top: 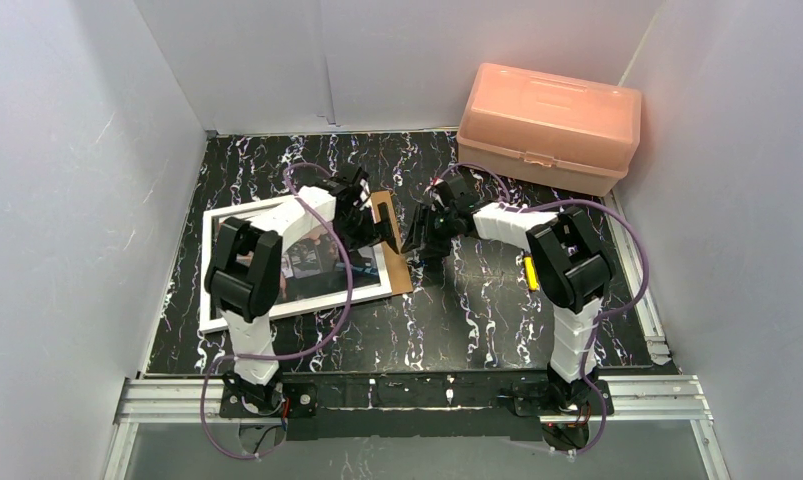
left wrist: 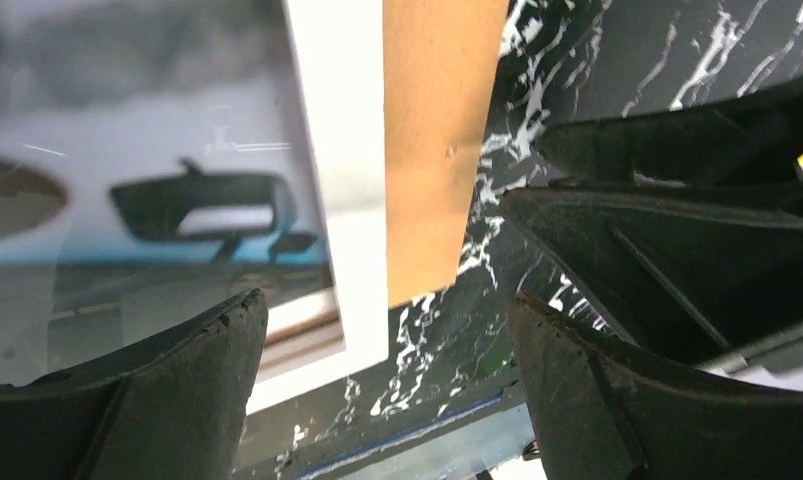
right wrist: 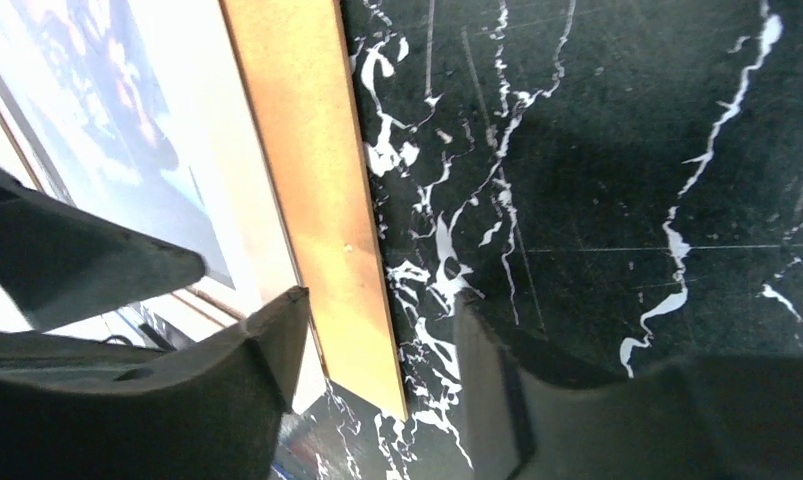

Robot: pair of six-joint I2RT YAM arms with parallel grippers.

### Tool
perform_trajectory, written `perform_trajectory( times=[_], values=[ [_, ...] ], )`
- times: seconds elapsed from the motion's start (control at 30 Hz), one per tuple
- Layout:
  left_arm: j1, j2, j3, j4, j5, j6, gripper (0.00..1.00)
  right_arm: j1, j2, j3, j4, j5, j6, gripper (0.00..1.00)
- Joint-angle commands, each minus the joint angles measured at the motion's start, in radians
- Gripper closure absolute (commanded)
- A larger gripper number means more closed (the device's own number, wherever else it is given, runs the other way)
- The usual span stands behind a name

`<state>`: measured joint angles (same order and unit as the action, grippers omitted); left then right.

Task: Take the photo out of the frame
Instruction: Adjust the photo frame at the center of the board.

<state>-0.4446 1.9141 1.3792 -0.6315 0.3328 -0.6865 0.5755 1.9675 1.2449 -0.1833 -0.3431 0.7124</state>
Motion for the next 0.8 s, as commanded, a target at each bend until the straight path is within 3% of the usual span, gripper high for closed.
perform_trajectory(
  times=[0.0, 0.2, 0.43, 0.77],
  values=[
    [0.048, -0.179, 0.009, -0.101, -0.060, 0.054, 0.10, 0.000, -0.057, 0.005, -0.029, 0.020, -0.049, 0.30],
    [0.194, -0.372, -0.093, -0.141, -0.115, 0.108, 0.02, 0.017, -0.062, 0.054, -0.078, 0.075, -0.078, 0.02],
    [0.402, -0.554, -0.180, -0.177, -0.153, 0.155, 0.01, 0.115, -0.026, 0.193, -0.235, 0.282, -0.138, 0.01],
    [0.482, -0.732, -0.265, -0.206, -0.216, 0.078, 0.01, 0.197, 0.055, 0.304, -0.275, 0.333, -0.119, 0.01]
  ],
)
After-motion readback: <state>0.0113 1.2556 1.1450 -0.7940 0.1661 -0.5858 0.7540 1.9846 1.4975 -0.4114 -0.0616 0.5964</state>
